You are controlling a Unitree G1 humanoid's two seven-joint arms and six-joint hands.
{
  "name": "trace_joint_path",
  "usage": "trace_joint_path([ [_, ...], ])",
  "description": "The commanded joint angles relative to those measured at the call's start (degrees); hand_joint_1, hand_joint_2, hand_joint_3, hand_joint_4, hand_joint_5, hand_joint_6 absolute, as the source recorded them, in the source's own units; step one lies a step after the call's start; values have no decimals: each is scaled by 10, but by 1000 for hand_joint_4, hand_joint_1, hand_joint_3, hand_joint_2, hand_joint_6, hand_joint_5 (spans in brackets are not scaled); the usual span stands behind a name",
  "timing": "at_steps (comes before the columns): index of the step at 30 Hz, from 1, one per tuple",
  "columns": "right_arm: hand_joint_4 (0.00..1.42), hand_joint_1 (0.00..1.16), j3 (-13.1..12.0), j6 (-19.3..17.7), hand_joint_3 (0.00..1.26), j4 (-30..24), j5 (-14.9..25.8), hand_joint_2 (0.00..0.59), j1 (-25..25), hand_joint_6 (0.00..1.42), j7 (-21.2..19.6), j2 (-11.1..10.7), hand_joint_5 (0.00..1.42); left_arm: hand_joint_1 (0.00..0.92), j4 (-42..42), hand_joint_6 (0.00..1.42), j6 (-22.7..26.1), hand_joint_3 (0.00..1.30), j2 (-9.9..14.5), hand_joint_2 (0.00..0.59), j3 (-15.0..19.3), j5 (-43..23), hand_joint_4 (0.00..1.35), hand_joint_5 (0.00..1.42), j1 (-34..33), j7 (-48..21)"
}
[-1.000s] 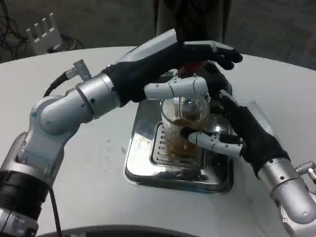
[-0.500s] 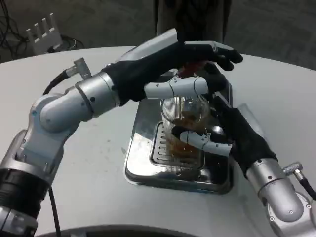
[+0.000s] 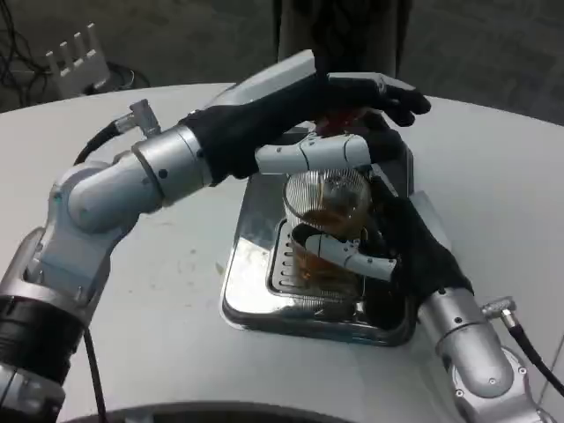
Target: Grasp the cup under the faucet to collect the drink, then remove the cup.
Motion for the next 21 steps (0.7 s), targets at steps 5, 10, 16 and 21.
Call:
trace_joint_path([
  [5, 54, 761, 3, -14, 5, 14, -1, 170, -7, 129, -24, 12, 123, 0, 12, 349, 0, 303, 13, 129, -12, 19, 280, 332, 6, -20],
  [10, 46, 755, 5, -12, 0, 15, 4, 175, -5, 117, -24, 18, 122, 0, 11, 349, 0, 304, 16, 129, -14, 20, 285, 339, 7, -23],
  [16, 44, 743, 8, -9, 0, 12, -1, 174, -3, 97, -31, 22, 122, 0, 12, 349, 0, 306, 17, 130, -14, 21, 292, 342, 5, -23],
  [21, 44, 740, 13, -4, 0, 8, -11, 176, 1, 96, -46, 29, 122, 0, 10, 348, 1, 308, 19, 130, -15, 22, 293, 342, 5, -25],
])
